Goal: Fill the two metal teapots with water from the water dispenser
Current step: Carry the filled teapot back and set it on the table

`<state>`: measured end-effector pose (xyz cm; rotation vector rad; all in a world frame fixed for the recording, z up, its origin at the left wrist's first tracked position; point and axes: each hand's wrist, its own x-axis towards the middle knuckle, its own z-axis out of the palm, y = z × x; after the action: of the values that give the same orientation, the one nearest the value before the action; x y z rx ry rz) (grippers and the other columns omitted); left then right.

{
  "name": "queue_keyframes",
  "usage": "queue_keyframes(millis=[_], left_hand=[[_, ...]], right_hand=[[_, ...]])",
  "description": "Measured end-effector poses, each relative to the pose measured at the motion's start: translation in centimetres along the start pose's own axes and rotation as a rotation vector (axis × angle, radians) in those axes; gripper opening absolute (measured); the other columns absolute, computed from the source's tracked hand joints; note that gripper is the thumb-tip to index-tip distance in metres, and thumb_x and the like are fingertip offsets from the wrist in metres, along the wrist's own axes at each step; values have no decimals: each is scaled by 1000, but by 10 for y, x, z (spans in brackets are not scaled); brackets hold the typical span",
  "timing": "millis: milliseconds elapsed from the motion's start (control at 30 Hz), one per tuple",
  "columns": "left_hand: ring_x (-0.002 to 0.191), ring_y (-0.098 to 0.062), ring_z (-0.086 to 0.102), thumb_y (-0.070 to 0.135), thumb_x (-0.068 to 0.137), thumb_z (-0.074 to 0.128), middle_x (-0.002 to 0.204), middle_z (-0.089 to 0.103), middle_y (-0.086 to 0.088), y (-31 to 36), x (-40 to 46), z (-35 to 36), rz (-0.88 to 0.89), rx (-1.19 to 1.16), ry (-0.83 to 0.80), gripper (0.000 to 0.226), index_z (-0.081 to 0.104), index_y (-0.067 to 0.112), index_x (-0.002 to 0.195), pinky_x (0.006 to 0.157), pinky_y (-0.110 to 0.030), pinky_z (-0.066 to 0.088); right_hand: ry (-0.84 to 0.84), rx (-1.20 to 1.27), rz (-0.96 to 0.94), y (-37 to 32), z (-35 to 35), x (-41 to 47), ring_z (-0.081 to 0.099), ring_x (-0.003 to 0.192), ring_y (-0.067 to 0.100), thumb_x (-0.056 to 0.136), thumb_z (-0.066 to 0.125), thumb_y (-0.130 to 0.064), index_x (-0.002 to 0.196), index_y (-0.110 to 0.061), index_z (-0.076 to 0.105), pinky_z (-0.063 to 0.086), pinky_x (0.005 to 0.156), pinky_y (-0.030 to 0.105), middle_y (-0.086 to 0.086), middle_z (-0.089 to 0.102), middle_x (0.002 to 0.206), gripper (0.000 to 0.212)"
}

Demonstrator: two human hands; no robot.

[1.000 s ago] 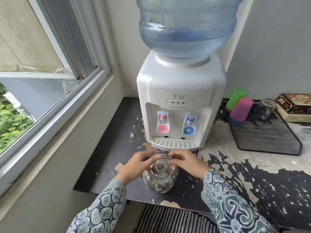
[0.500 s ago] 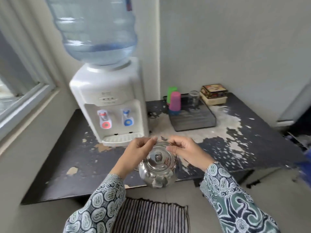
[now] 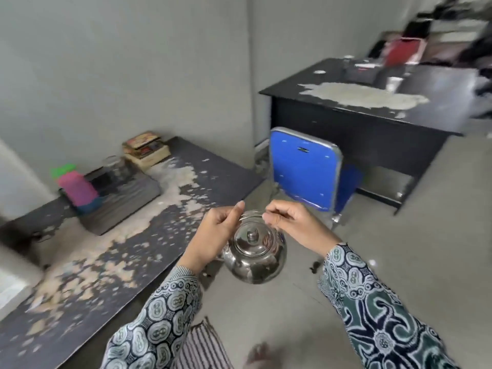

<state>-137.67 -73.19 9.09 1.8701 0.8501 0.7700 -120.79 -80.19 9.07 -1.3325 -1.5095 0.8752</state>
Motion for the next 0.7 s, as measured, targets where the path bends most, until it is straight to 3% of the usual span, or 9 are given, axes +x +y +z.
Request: queue_keyframes(millis=[133, 300, 533, 600, 700], left_hand=[[49, -14, 26, 42, 92, 45, 51, 31, -3, 18, 56, 83, 65, 1, -172, 53, 32, 11, 51, 49, -27, 25], [48, -11, 24, 31, 96, 44, 49, 29, 3, 43, 124, 194, 105, -47, -362, 50, 27, 18, 50, 49, -25, 25], [46, -9, 23, 34, 95, 43, 48, 27, 6, 85, 206, 323, 120, -109, -535, 51, 26, 17, 50, 48, -14, 29], [47, -9, 24, 35, 94, 44, 49, 27, 4, 100, 229, 353, 131, -120, -539, 51, 27, 16, 51, 54, -17, 32], [48, -10, 25, 31, 96, 45, 49, 29, 5, 125, 263, 394, 126, -146, -561, 52, 27, 18, 49, 64, -32, 36]], right_hand=[[196, -34, 70, 28, -77, -35, 47, 61, -3, 90, 53, -15, 69, -23, 54, 37, 63, 11, -13, 52, 61, 23], [353, -24, 150, 70, -179, -69, 48, 62, -3, 90, 53, -14, 73, -17, 58, 38, 63, 10, -10, 51, 66, 18], [444, 22, 228, 114, -317, -94, 47, 60, 4, 88, 56, -18, 73, -3, 59, 40, 63, 17, -5, 52, 63, 21], [459, 37, 240, 120, -355, -97, 46, 61, 7, 85, 55, -24, 72, 0, 59, 40, 63, 19, 0, 50, 63, 27], [466, 69, 254, 125, -410, -98, 45, 60, 9, 86, 51, -24, 66, -12, 58, 39, 64, 20, -4, 50, 61, 24]])
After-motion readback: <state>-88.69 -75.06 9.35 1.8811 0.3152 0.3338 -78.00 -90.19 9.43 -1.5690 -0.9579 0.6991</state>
